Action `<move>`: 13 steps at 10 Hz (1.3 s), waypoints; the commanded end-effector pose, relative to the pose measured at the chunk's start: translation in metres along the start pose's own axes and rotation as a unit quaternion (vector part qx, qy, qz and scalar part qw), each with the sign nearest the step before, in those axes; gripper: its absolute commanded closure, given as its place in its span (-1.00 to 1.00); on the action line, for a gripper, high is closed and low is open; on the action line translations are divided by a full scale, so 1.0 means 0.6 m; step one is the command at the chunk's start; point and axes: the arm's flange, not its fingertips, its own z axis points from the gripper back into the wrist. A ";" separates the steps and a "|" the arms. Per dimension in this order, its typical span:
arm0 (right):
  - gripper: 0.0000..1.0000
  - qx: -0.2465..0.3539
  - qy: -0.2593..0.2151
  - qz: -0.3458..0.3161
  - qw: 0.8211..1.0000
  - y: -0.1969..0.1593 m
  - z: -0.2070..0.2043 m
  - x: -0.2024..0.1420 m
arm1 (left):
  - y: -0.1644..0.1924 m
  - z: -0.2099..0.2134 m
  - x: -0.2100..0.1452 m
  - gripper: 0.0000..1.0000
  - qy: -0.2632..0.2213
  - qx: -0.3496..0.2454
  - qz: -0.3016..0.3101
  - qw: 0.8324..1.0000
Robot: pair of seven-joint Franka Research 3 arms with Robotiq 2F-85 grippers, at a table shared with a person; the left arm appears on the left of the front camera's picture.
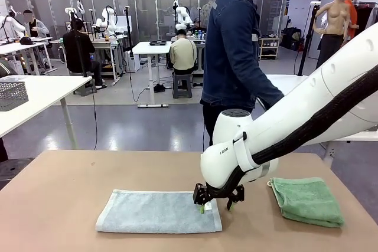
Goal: Fold the towels and place them in the basket.
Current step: When a person lays out a Towel with hook on the table, fold it in half twice.
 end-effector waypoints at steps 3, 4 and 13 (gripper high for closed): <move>1.00 -0.007 0.017 -0.017 1.000 0.017 -0.013 0.005 | 0.002 -0.001 -0.006 -1.00 0.004 0.010 -0.003 1.000; 1.00 -0.010 0.019 -0.016 1.000 0.020 -0.013 0.004 | 0.002 -0.001 -0.006 -1.00 0.004 0.010 -0.003 1.000; 1.00 -0.016 0.013 -0.021 1.000 0.030 0.019 -0.011 | 0.002 -0.001 -0.006 -1.00 0.004 0.010 -0.003 1.000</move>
